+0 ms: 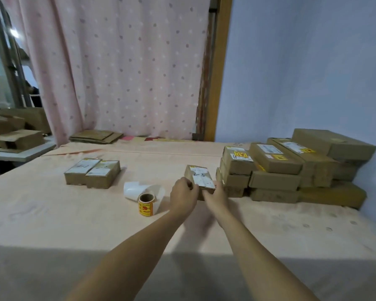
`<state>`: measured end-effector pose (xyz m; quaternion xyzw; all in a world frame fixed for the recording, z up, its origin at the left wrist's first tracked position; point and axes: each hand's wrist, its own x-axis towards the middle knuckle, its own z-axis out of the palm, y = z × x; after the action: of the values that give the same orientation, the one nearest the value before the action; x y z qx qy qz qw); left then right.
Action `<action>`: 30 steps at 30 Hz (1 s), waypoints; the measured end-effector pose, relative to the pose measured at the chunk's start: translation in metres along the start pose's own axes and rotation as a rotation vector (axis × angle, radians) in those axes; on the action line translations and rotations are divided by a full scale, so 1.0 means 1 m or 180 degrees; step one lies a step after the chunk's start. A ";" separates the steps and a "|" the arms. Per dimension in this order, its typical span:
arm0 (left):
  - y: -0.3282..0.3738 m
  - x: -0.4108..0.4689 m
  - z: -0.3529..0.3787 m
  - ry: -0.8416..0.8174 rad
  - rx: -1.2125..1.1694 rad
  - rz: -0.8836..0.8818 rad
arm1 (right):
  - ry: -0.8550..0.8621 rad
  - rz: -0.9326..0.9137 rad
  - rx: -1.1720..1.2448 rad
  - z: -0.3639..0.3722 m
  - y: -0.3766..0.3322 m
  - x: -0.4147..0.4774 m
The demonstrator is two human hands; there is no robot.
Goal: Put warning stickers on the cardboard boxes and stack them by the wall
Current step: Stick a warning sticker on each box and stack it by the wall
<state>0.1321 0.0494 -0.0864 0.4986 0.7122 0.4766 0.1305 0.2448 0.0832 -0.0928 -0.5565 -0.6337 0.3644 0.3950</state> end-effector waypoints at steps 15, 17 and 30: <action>-0.029 -0.010 -0.012 0.0053 0.0554 0.0128 | 0.0075 -0.0093 -0.0299 0.017 0.024 -0.008; -0.033 -0.009 -0.024 0.0099 0.0570 0.0318 | 0.0224 -0.0198 -0.0569 0.021 0.021 -0.009; -0.100 -0.003 -0.138 -0.0117 0.1255 0.0756 | -0.0510 -0.1648 -0.1152 0.067 -0.032 -0.038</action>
<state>-0.0163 -0.0337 -0.0976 0.6033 0.7254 0.3310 -0.0135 0.1732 0.0403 -0.0964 -0.4076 -0.8377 0.1759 0.3181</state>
